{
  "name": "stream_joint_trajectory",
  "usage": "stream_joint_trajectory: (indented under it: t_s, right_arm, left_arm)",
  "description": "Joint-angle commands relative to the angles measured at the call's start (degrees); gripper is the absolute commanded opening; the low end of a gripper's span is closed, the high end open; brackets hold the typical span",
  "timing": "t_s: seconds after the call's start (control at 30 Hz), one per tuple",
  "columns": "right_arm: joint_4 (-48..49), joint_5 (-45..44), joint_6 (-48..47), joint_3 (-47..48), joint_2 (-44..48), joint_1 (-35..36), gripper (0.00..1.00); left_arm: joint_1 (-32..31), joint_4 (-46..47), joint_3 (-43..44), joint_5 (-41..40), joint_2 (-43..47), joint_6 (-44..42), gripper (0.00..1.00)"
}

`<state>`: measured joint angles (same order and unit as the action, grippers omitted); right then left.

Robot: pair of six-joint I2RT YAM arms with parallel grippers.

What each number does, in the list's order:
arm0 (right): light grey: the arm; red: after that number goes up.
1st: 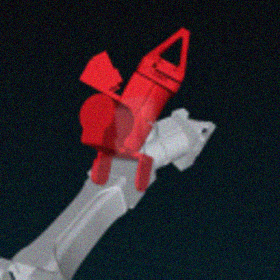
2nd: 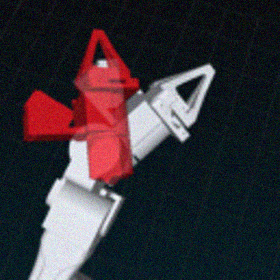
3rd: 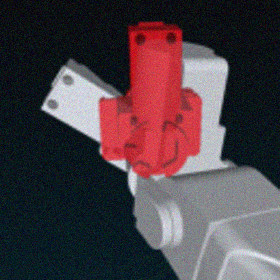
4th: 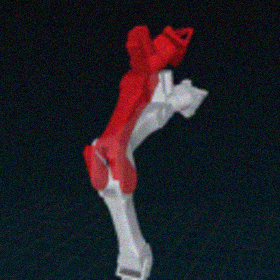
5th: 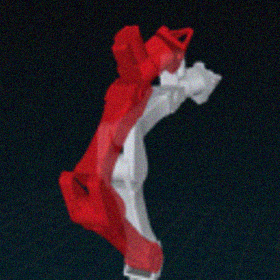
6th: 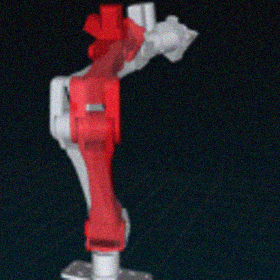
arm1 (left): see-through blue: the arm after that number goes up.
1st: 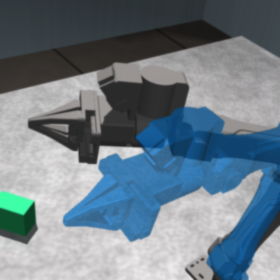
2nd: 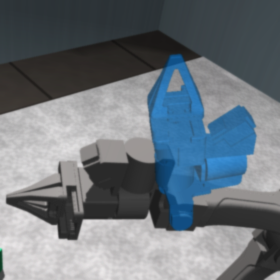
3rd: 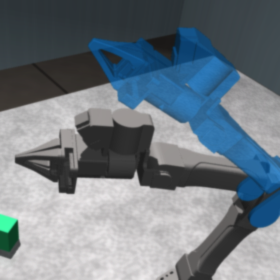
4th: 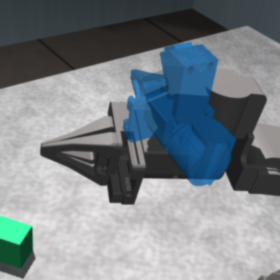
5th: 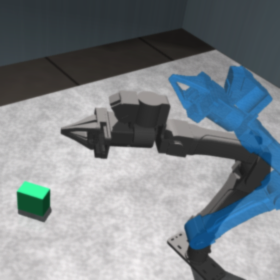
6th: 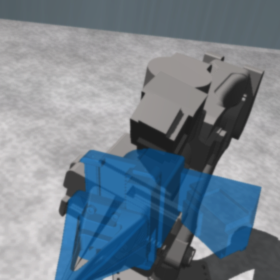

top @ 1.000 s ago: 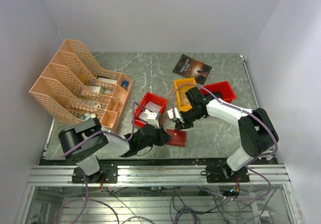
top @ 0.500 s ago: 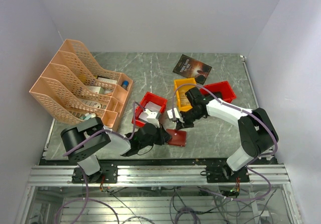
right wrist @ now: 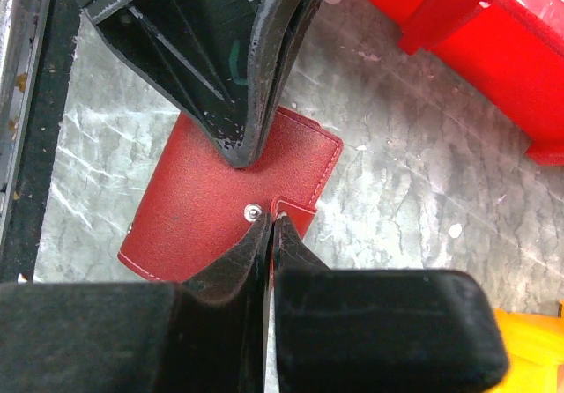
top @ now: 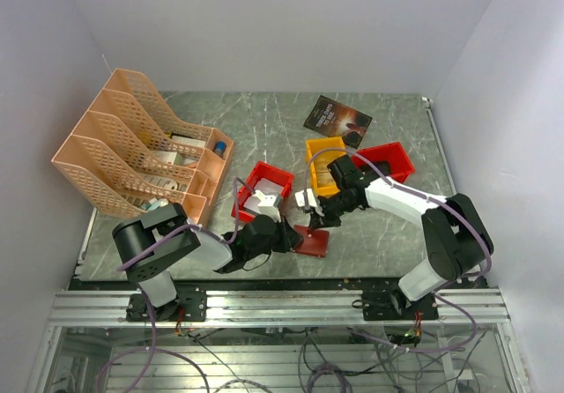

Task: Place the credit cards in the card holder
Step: Close the card holder at the center of the board.

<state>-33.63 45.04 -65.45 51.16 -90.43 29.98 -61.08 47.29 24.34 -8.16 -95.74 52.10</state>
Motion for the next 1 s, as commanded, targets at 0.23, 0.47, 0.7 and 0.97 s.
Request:
stream_joint_trajectory:
  t_s: [0.23,0.47,0.7,0.97]
  right_arm:
    - [1.31,-3.03,1.03,-4.34,2.32,2.85,0.0]
    - [2.54,-4.23,0.98,-6.77,3.82,3.96,0.0]
    - [-1.21,-4.68,-3.06,-7.21,3.66,4.75,0.0]
    - [-4.53,-9.22,-8.64,-10.21,3.26,6.42,0.0]
  left_arm:
    - [0.38,-2.43,1.24,0.44,-1.4,-0.94,0.12]
    - [0.35,-1.72,1.44,1.25,-2.42,-1.11,0.11]
    - [0.35,-1.76,1.44,1.42,-2.61,-1.04,0.1]
    - [0.38,-0.94,0.65,1.17,-2.78,-0.53,0.1]
